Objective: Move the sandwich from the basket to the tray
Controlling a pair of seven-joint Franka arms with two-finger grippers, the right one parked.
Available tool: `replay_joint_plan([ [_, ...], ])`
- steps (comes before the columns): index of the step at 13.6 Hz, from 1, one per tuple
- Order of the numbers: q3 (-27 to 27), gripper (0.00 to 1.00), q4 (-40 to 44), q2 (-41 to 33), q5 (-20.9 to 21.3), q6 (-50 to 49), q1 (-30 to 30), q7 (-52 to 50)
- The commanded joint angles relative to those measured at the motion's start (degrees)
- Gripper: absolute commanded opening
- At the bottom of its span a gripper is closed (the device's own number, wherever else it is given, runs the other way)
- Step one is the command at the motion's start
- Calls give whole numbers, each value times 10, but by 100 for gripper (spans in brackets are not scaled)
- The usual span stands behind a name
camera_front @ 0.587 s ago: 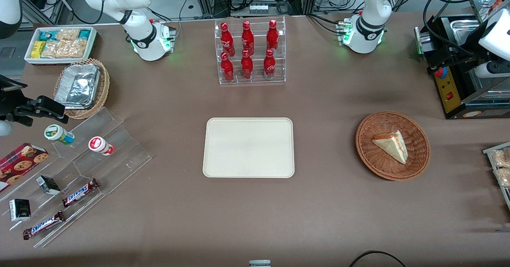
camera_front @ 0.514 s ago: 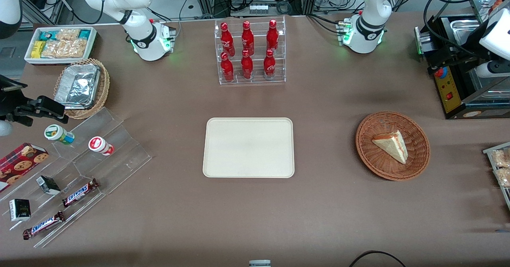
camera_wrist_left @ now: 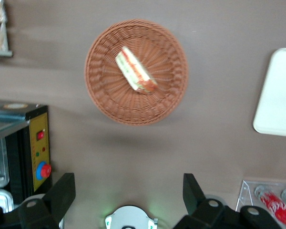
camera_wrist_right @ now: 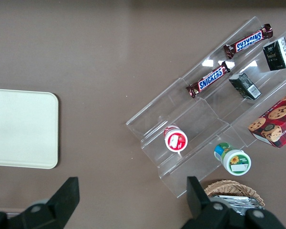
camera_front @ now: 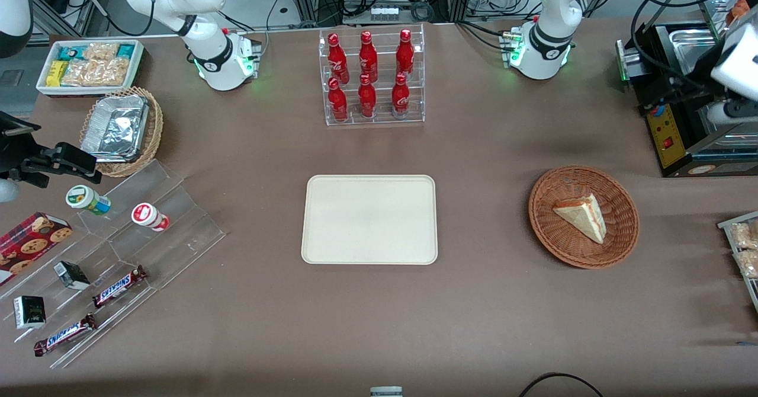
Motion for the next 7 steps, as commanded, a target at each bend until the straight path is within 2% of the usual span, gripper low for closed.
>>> replay_joint_plan([
  [1,-3,100,11,68,22,7,5,-104],
  [3,26,100,-5,86,8,43,12,-125],
  [6,28,100,-79,88,0,143,29,-206],
  [7,28,100,-106,94,-14,186,30,-251],
])
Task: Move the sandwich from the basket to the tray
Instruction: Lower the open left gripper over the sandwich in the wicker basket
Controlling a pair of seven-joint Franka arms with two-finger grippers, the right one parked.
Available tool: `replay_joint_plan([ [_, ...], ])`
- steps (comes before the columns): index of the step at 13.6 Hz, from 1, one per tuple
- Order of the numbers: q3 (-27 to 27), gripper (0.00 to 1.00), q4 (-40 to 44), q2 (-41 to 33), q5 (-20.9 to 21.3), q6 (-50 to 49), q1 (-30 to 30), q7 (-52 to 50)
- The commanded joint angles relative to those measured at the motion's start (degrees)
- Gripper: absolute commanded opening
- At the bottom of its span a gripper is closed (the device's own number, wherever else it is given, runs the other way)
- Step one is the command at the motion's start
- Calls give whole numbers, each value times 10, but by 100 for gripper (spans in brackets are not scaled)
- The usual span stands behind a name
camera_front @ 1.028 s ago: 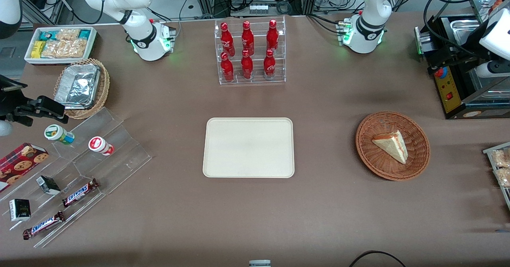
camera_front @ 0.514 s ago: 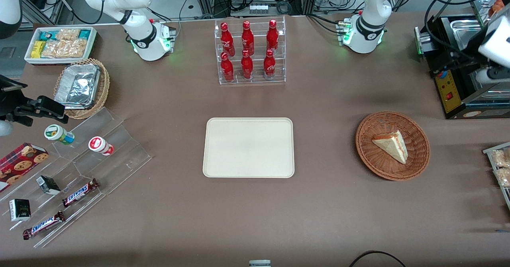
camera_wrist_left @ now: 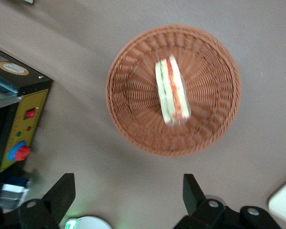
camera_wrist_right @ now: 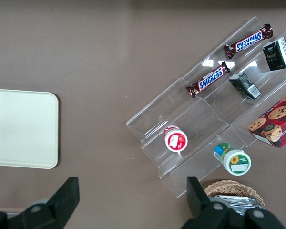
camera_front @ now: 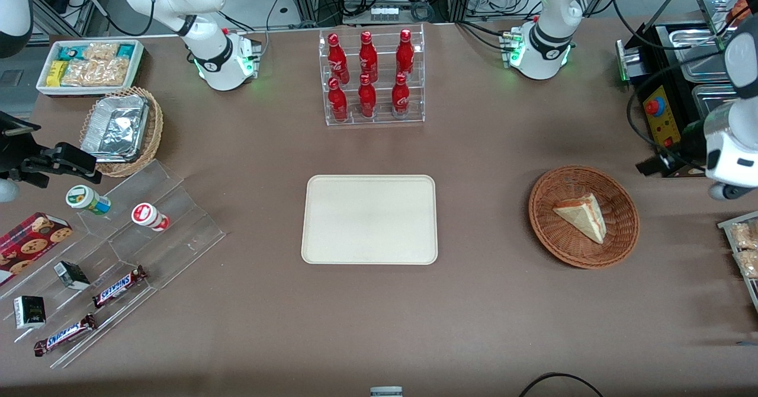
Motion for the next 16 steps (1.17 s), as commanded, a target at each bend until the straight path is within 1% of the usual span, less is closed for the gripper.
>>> replay_joint_plan([
  [1,-4,100,-75,-2,-35,98,7,-103],
  [5,-5,100,-125,43,-37,218,5,-216],
  [6,-5,100,-131,62,-35,257,1,-267],
  [7,-7,100,-141,76,-29,285,-7,-289],
  [12,-7,100,-202,91,-29,359,-9,-289],
  [16,-10,100,-207,95,-40,370,-10,-288],
])
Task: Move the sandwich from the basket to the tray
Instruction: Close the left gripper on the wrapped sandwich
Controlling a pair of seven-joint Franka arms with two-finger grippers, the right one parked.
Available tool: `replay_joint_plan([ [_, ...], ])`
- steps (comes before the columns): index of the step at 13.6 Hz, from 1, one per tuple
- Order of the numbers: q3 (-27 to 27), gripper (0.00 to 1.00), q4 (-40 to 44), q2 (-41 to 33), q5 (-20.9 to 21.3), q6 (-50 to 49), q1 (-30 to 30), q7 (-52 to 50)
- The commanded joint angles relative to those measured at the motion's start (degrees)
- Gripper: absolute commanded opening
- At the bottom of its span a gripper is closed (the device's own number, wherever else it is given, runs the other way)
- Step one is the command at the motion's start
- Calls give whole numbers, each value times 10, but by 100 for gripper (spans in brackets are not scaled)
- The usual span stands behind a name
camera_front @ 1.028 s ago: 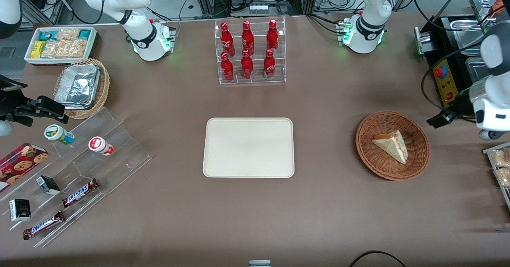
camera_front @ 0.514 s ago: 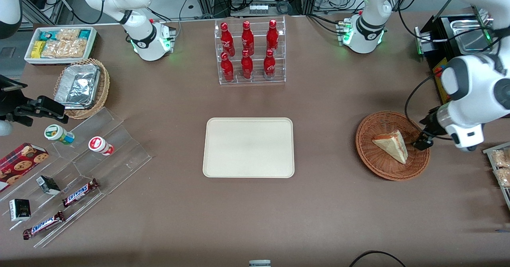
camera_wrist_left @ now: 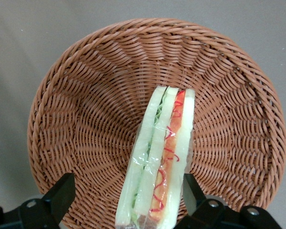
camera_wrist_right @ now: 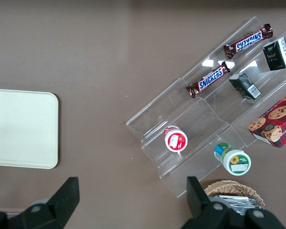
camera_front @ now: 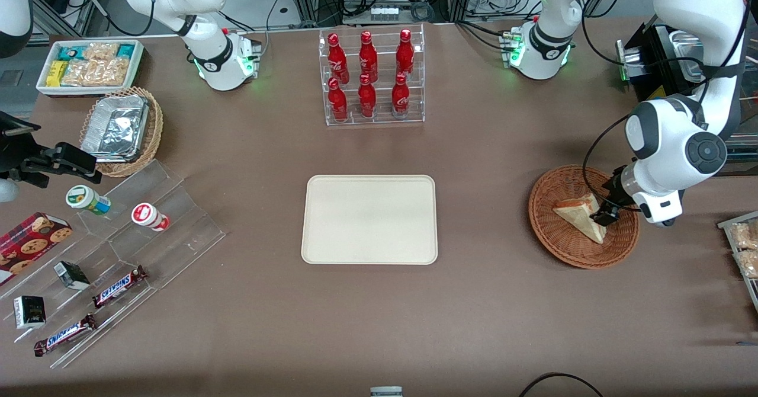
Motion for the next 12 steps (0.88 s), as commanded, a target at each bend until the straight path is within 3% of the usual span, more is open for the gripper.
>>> replay_joint_plan([
  [1,-2,100,-6,-3,-15,14,-3,-9],
  [3,-3,100,-7,-1,-34,23,-7,-9],
  [10,-8,100,-9,16,-34,24,-13,-9],
  [11,-8,92,-9,16,-34,24,-13,-9],
  [12,-8,56,-8,17,-34,24,-13,-9],
])
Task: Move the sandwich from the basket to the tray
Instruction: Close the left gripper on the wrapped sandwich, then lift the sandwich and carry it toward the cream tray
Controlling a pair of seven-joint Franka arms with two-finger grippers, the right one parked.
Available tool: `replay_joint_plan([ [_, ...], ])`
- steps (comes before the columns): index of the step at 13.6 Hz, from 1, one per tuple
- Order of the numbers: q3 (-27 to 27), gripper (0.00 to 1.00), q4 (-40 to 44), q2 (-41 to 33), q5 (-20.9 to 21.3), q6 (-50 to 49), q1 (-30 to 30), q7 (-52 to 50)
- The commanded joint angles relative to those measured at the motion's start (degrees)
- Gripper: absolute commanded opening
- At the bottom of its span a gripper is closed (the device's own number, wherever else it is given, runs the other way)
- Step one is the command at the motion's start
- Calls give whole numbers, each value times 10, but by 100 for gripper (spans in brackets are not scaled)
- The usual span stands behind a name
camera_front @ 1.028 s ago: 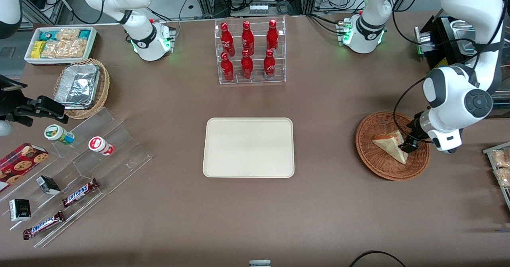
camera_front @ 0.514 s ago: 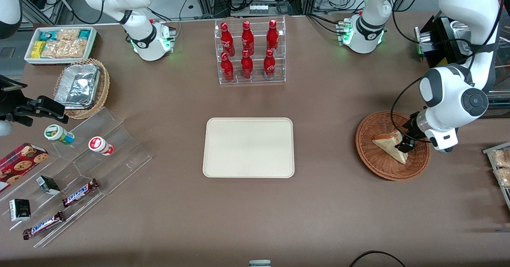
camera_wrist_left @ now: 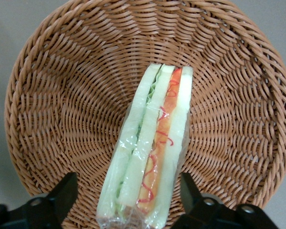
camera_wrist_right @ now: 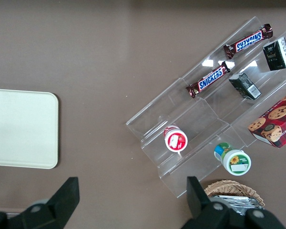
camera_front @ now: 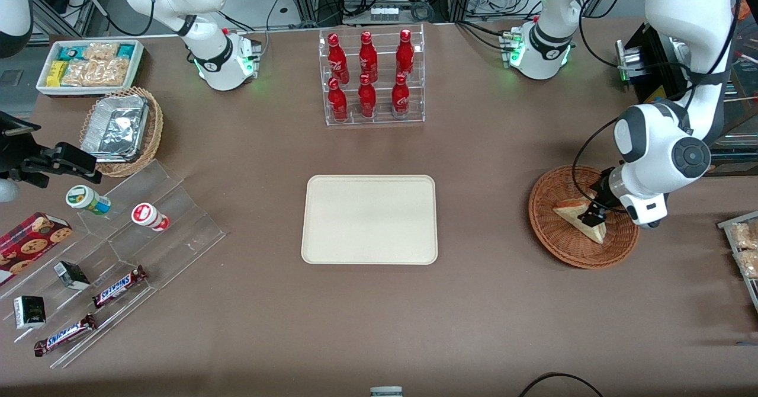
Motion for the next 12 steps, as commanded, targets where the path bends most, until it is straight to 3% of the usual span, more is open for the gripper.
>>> replay_joint_plan([
  [1,1,16,-3,0,-8,10,-4,-7],
  [2,1,9,0,0,-8,8,-4,-7],
  [9,-34,11,22,-40,5,-72,-5,-2],
  [12,-95,13,77,-77,60,-199,-5,-6],
])
